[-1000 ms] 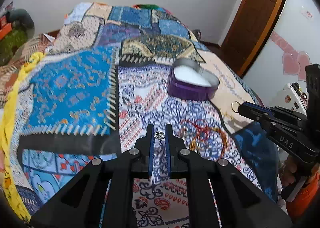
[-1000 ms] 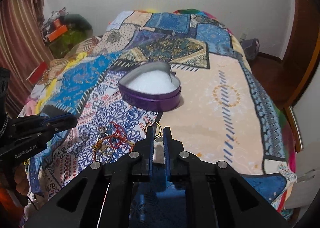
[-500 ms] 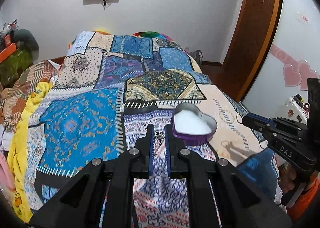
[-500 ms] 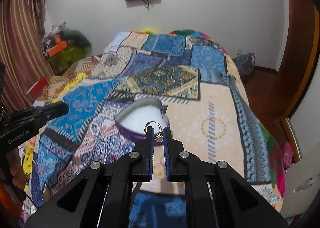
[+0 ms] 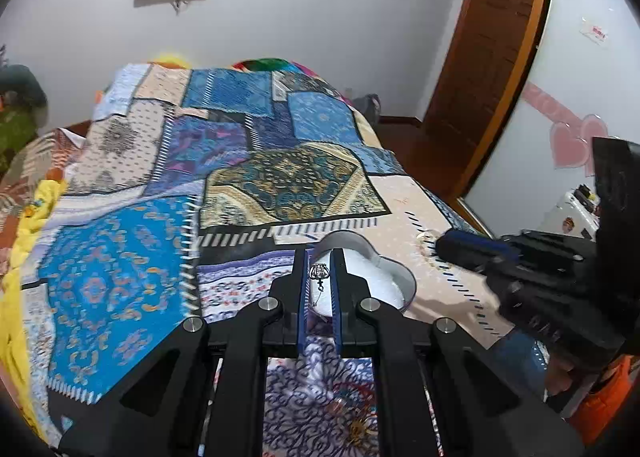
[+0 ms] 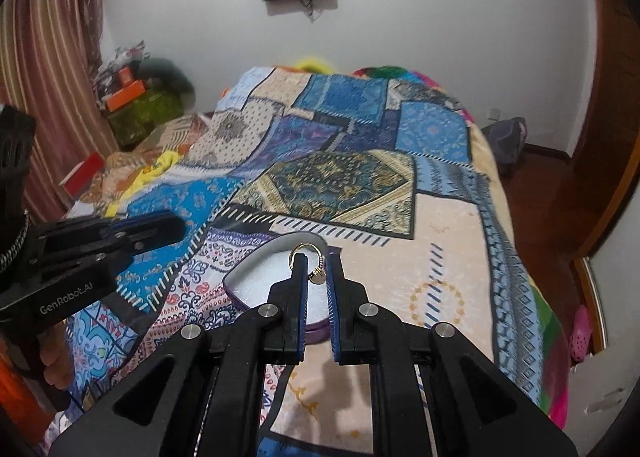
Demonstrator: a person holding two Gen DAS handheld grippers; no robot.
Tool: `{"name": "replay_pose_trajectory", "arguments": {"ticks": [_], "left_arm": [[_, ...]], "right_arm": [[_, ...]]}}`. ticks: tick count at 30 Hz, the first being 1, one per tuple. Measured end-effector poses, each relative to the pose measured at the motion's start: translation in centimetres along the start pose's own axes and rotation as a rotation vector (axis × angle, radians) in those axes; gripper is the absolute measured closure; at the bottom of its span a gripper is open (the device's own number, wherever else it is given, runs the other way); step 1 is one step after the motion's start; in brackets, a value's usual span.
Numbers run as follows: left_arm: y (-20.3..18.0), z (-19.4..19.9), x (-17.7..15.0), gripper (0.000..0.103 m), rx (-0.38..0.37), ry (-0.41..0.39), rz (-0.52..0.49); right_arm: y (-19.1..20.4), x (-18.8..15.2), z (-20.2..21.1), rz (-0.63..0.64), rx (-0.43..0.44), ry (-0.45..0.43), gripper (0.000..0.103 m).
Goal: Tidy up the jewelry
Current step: 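Carry the earring into the heart tin with the left tool while the right tool drops the ring in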
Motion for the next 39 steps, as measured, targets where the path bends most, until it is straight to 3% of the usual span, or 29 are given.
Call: {"name": "replay_pose_trajectory", "arguments": {"ticks": [5,16,24,39], "left_arm": [[-0.8,-2.8,-0.6,0.094,-0.075,0.065,-0.012],[-0.7,-6.0,-2.1,0.094,-0.104,0.159,-0.019],[-0.5,-6.1,-2.2,0.094,-0.094,0.171,-0.01],[0.2,-3.1,-1.5,0.094,-0.048,0.127,0.003]], "right_arm": [[0.5,-0.5,-2.3,0.039,0.02,0.061,0.095],[0.2,-2.4,-4.9,0.054,0.064,0.173,0.095],[0.4,-3.0,-5.5,0.054,0.086,0.214,0.095],[0.8,-2.5,-4.2,0.117,0.007,0.187,0.093]]}}
Point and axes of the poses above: each gripper's, at about its wrist camera, not at the fingertips, and z roughly against the way its jaws point, y to its left, x to its top, the point moved 7 cm from there along -z, roughly the way its jaws point, and after that the axes turned 5 degrees about -y, right-handed, at the moved point
